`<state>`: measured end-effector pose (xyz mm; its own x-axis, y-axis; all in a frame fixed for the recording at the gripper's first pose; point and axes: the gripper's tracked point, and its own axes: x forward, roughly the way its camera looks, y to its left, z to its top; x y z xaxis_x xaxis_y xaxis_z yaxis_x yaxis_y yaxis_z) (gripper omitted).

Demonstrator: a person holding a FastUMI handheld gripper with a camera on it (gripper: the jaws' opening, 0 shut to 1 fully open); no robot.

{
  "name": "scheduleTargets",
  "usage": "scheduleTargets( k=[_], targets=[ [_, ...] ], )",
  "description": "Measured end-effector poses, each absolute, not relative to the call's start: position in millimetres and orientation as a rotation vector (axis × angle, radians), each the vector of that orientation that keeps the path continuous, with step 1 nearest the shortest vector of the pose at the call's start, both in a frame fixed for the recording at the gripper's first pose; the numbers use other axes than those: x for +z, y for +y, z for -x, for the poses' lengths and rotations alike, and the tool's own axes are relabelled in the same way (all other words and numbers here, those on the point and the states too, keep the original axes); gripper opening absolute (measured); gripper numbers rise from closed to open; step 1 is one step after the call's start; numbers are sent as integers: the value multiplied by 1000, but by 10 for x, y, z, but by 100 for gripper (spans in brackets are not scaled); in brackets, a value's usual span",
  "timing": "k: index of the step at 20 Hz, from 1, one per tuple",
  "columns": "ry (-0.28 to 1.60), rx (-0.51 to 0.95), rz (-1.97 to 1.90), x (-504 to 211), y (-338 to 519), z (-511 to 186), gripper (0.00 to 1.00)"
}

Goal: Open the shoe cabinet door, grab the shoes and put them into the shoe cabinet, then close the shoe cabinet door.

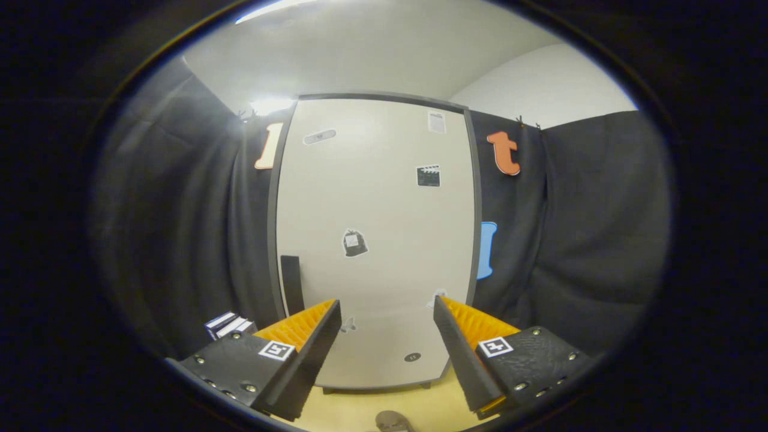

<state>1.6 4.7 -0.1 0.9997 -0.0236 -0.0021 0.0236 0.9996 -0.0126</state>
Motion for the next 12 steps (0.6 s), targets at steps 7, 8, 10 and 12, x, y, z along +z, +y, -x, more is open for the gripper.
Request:
scheduleTargets(
  k=[7, 8, 10, 12],
  targets=[
    [20, 10, 5, -35, 153, -110, 96],
    [21, 21, -3, -49, 222, -131, 96],
    [32, 51, -19, -109, 444, -173, 96],
    [50, 78, -26, -162, 625, -292, 95]
  ],
)
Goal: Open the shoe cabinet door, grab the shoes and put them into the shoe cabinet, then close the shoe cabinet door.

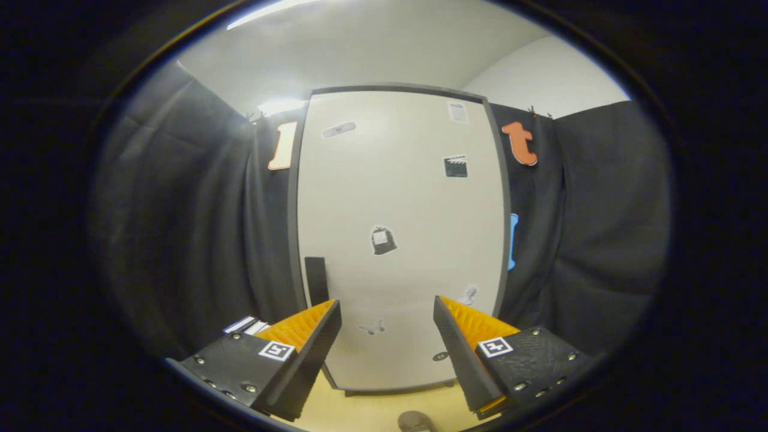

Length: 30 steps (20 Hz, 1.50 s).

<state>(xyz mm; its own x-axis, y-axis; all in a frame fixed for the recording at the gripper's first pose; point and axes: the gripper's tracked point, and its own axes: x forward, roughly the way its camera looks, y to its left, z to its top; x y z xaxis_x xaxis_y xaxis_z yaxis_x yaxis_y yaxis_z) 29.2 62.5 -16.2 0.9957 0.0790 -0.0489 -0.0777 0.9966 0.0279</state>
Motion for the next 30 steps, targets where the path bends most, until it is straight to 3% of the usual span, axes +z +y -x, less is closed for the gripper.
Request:
scheduleTargets(
  k=[12, 14, 16, 19, 22, 24, 25, 28, 29, 30],
  targets=[
    [81, 111, -36, -547, 1476, -1152, 95],
    [87, 102, -40, -594, 1529, -1300, 88],
    [86, 97, -48, -612, 1558, -1406, 87],
    [82, 77, -61, -624, 1544, -1473, 80],
    [74, 63, -61, -615, 1528, -1473, 58],
    [69, 82, -64, -663, 1589, -1584, 59],
    [71, 70, -52, -621, 1587, -1474, 33],
    [67, 65, -53, -619, 1580, -1463, 33],
    [67, 60, -50, -612, 1580, -1472, 26],
    [72, 58, -36, -620, 1581, -1461, 26]
  ],
)
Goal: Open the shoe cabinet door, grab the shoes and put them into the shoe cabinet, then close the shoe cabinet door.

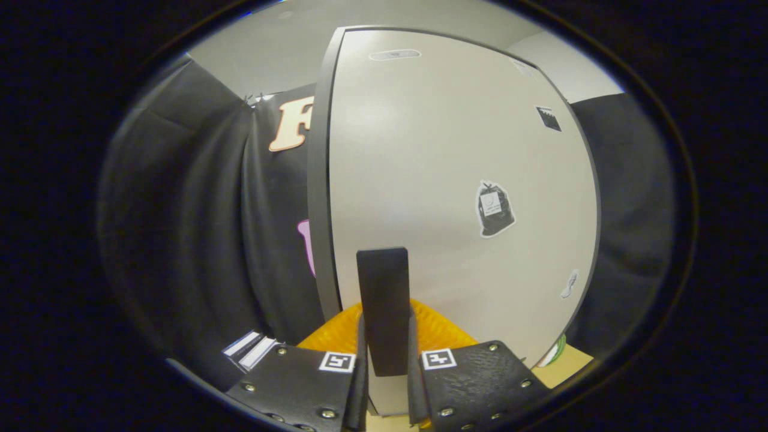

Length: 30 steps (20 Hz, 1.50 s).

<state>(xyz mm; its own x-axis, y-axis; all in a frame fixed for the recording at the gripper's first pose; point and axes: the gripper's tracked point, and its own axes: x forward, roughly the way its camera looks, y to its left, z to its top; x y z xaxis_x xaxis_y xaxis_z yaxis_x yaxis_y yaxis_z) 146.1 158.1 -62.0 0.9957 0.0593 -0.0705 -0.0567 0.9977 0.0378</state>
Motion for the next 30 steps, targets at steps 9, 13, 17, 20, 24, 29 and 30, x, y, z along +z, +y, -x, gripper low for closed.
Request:
scheduleTargets(
  k=[9, 13, 17, 20, 24, 29, 30],
  targets=[
    [64, 80, -55, -608, 1516, -1289, 16],
    [70, 105, -46, -598, 1463, -1114, 16],
    [80, 141, -50, -572, 1372, -889, 16],
    [83, 167, -48, -578, 1212, -660, 16],
    [91, 216, -45, -545, 971, -361, 16],
    [100, 270, -41, -532, 549, 42, 16],
    [100, 280, -41, -521, 454, 94, 15]
  ],
)
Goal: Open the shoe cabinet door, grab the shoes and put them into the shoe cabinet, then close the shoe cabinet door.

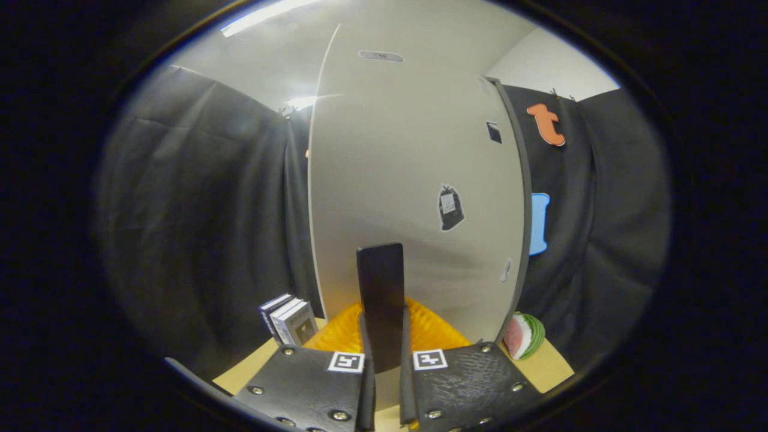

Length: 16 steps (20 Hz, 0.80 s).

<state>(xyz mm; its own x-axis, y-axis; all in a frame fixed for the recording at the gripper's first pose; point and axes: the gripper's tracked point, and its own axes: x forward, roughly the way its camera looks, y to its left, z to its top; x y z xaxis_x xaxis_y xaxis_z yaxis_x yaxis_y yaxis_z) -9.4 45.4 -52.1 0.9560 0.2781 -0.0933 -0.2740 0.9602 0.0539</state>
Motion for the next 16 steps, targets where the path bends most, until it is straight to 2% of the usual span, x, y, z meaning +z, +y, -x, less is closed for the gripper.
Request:
scheduleTargets(
  k=[9, 16],
  targets=[
    [88, 305, -62, -493, -228, 411, 15],
    [78, 270, -50, -464, -629, 508, 15]
  ],
)
